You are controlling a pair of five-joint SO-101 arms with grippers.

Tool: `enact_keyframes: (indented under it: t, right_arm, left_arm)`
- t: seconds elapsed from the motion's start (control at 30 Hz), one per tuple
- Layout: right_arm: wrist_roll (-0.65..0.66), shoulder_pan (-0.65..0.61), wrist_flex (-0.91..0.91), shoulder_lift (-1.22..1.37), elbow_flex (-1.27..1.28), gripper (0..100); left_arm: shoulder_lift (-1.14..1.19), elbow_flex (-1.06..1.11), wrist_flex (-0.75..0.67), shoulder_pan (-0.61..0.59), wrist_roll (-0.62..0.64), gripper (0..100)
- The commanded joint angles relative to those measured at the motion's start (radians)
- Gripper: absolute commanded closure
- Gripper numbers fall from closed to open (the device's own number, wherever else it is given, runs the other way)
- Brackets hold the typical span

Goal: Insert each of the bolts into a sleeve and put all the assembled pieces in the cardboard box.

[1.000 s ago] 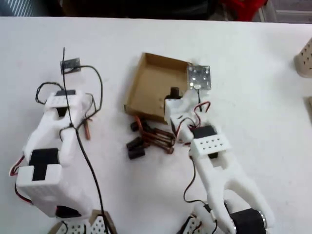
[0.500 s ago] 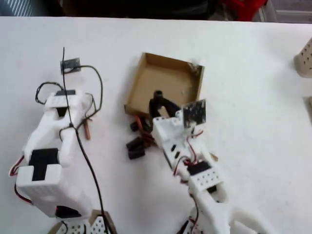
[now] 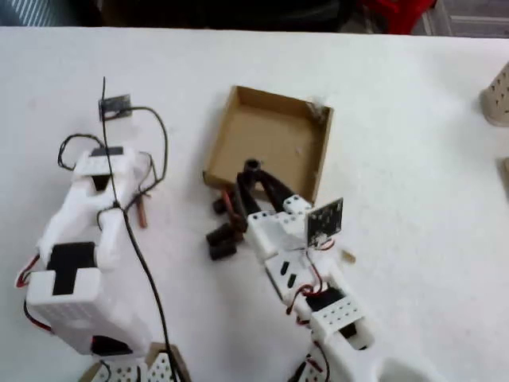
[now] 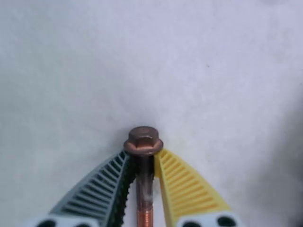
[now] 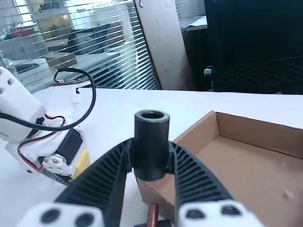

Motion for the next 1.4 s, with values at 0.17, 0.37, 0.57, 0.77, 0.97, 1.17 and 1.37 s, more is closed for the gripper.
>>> enact_keyframes:
  t: [0.17,0.37,0.57,0.77,0.97,1.17,1.37]
  right_arm:
    - [0.003,0.010,-0.357,0.351,-0.046,98.2]
    - [-0.002,-0.031,-0.664,0.691,-0.089,98.2]
    - [0.002,-0.131,-0.917,0.955,-0.089,98.2]
    - [0.003,-0.211,-1.035,1.138,-0.089,98.2]
    - [0.005,-0.242,-1.040,1.185,-0.101,98.2]
    - [0.005,-0.242,-1.038,1.188,-0.104,98.2]
    - [0.005,-0.242,-1.032,1.190,-0.104,98.2]
  left_arm:
    - [-0.062,-0.006,-0.029,-0.021,-0.009,98]
    - [-0.062,-0.006,-0.029,-0.021,-0.009,98]
    - [-0.062,-0.009,-0.029,-0.021,-0.009,98]
    - [-0.062,-0.005,-0.087,-0.019,-0.009,98]
    - [-0.062,-0.005,-0.120,-0.004,-0.009,98]
    - [-0.091,0.048,-0.204,-0.027,-0.009,98]
    - [-0.314,0.187,-0.222,0.004,-0.003,98]
